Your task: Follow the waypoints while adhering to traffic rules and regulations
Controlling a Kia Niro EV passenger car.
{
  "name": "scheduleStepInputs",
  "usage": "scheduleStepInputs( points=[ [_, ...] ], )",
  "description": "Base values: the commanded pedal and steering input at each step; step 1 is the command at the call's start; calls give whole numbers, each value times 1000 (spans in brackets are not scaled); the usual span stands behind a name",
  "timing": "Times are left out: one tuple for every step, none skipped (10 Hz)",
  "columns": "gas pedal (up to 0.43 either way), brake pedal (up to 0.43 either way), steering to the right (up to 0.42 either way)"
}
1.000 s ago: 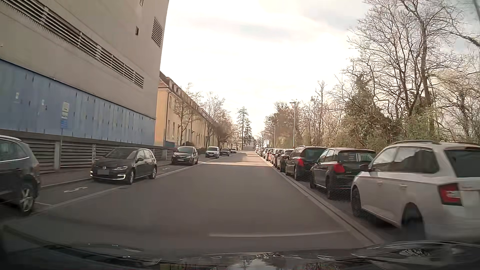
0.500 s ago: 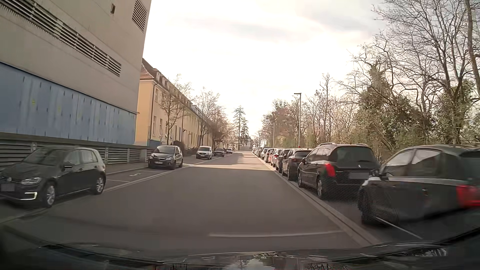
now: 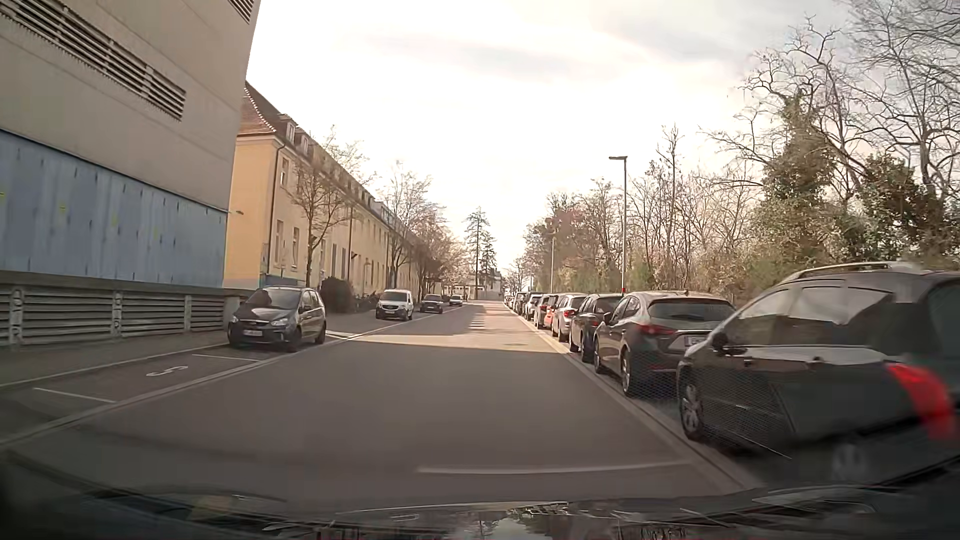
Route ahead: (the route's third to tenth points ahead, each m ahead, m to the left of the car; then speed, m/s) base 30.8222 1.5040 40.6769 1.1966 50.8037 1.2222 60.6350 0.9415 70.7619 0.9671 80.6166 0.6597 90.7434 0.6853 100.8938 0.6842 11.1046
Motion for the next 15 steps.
scheduleStepInputs(
  points=[
    [150,0,2],
    [150,0,1],
    [150,0,1],
    [150,0,1],
    [150,0,1],
    [150,0,1],
    [150,0,2],
    [150,0,3],
    [150,0,4],
    [150,0,3],
    [150,0,3],
    [150,0,3],
    [150,0,3],
    [150,0,3],
    [150,0,3]
  ],
)
